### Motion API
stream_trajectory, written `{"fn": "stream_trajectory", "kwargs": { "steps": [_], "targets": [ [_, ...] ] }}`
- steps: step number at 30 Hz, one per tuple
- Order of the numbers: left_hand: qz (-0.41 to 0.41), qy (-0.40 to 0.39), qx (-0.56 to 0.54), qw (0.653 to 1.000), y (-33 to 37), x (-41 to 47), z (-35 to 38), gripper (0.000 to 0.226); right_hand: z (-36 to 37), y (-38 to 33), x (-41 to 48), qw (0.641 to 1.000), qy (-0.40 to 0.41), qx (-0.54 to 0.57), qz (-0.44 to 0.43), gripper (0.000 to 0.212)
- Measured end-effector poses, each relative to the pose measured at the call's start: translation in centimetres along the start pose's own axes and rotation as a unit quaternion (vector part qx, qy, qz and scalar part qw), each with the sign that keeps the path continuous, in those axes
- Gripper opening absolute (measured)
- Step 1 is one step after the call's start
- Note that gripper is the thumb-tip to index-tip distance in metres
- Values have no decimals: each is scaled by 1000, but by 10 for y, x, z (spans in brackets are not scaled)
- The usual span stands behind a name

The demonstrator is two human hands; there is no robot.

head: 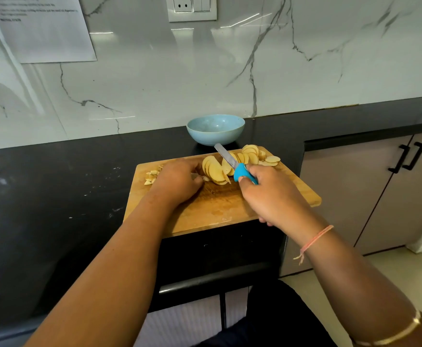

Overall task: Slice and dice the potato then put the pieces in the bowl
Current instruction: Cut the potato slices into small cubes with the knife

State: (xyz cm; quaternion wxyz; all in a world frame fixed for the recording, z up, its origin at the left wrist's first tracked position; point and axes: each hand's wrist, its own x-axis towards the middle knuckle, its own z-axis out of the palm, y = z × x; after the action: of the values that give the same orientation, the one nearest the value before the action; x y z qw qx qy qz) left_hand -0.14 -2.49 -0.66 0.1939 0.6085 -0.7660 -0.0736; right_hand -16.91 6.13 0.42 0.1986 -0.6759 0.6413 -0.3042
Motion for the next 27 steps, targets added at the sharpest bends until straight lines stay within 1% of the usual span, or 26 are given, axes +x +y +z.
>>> {"fn": "stream_trajectory", "kwargs": {
  "steps": [3, 5, 7, 11, 13, 16, 20, 22, 25, 27],
  "targets": [
    [-18, -8, 22, 1000, 0, 4, -1, 22, 4, 2, 2, 1000, 6, 0, -6, 45],
    [-40, -12, 24, 999, -4, 5, -3, 11, 4, 4, 4, 1000, 11, -2, -5, 45],
    [-60, -11, 24, 998, -10, 4, -7, 6, 3, 6, 5, 1000, 18, -2, -2, 45],
    [-96, 4, 39, 995, -24, 1, -13, 7, 2, 9, 6, 999, 40, 4, 2, 44],
    [-106, 23, 46, 993, -26, 0, -13, 10, 2, 11, 8, 998, 53, 16, -1, 43],
    [-92, 58, 32, 994, -20, 1, -11, 13, 5, 14, 11, 997, 62, 49, -12, 39],
    [-41, 34, 57, 997, -6, 1, -5, 21, 10, 18, 15, 993, 61, 96, -12, 34],
    [-45, 39, 60, 996, -1, 0, -3, 25, 11, 20, 16, 992, 53, 117, -5, 33],
    [-51, 89, 23, 994, 2, 0, -2, 24, 11, 24, 19, 984, 40, 171, 14, 30],
    [-46, 120, 2, 992, 5, -2, -2, 21, 11, 25, 21, 980, 33, 196, 28, 33]
  ]
}}
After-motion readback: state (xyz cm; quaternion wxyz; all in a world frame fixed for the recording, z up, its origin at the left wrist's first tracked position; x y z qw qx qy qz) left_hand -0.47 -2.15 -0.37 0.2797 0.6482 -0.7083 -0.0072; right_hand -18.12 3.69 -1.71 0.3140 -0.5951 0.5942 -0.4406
